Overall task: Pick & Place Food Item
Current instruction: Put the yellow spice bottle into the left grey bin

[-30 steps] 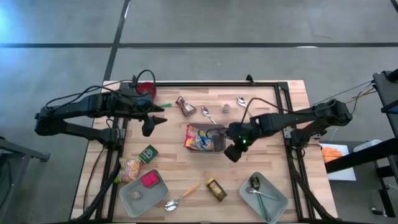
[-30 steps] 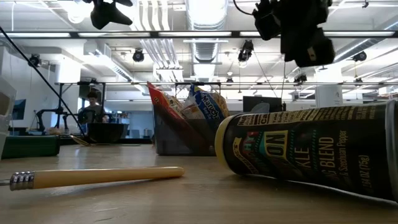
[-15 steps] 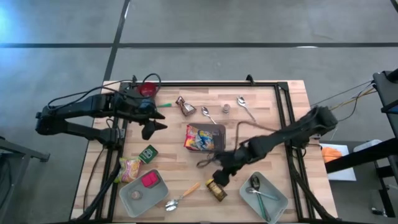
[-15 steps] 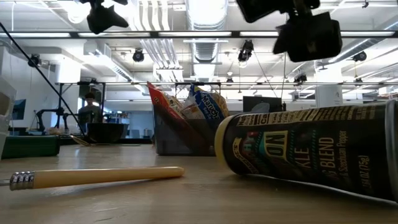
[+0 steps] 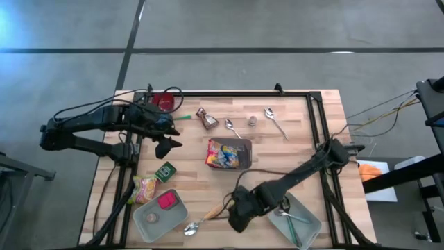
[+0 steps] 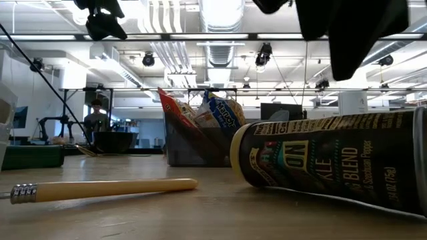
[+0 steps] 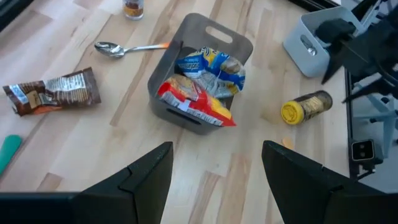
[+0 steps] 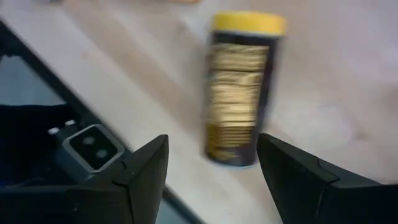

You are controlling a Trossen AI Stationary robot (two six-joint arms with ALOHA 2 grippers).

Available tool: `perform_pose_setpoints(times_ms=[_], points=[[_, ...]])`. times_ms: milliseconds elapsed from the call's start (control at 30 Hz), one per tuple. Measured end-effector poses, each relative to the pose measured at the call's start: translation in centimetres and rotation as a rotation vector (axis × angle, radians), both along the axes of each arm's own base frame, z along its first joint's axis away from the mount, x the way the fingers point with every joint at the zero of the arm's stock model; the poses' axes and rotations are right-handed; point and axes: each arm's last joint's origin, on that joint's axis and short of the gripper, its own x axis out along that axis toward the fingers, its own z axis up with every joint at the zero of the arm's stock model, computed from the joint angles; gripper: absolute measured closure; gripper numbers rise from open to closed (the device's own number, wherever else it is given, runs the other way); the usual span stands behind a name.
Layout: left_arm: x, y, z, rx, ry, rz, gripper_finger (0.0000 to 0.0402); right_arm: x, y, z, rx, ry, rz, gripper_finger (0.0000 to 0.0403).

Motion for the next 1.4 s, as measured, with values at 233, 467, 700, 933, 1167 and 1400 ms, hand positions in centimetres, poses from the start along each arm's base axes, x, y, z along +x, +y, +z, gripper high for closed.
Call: perform_pose_setpoints(times_ms=[233,467,700,933,1167,1400], points=[[0.0,0.0,0.0,0.002,0.0,-0.002,0.0153,1.3,1.7,-1.6,-0.025,0.031,-0.001,0.0161],[-0.1,0.0,0.0,0.0,0.007,-0.001,0.0153,1.1,1.4,-3.6,-0.097,0.11,-0.019,0.0161],[-0.2,0.0,-0.2,-0.006,0.022,0.003,0.0153,1.4,1.6,-6.0,-0.096,0.153,0.02,0.0161],[-0.2,0.0,-0.1,-0.009,0.022,0.006,0.0153,1.7,1.7,-8.2,-0.117,0.198,0.104,0.0161],[-0.2,-0.1,-0.1,-0.027,0.022,0.014,0.0153,1.9,1.5,-8.6,-0.104,0.204,0.128,0.0199],[-0.2,-0.1,-0.1,-0.033,0.022,0.02,0.0153,1.7,1.4,-7.7,-0.113,0.184,0.126,0.0205]])
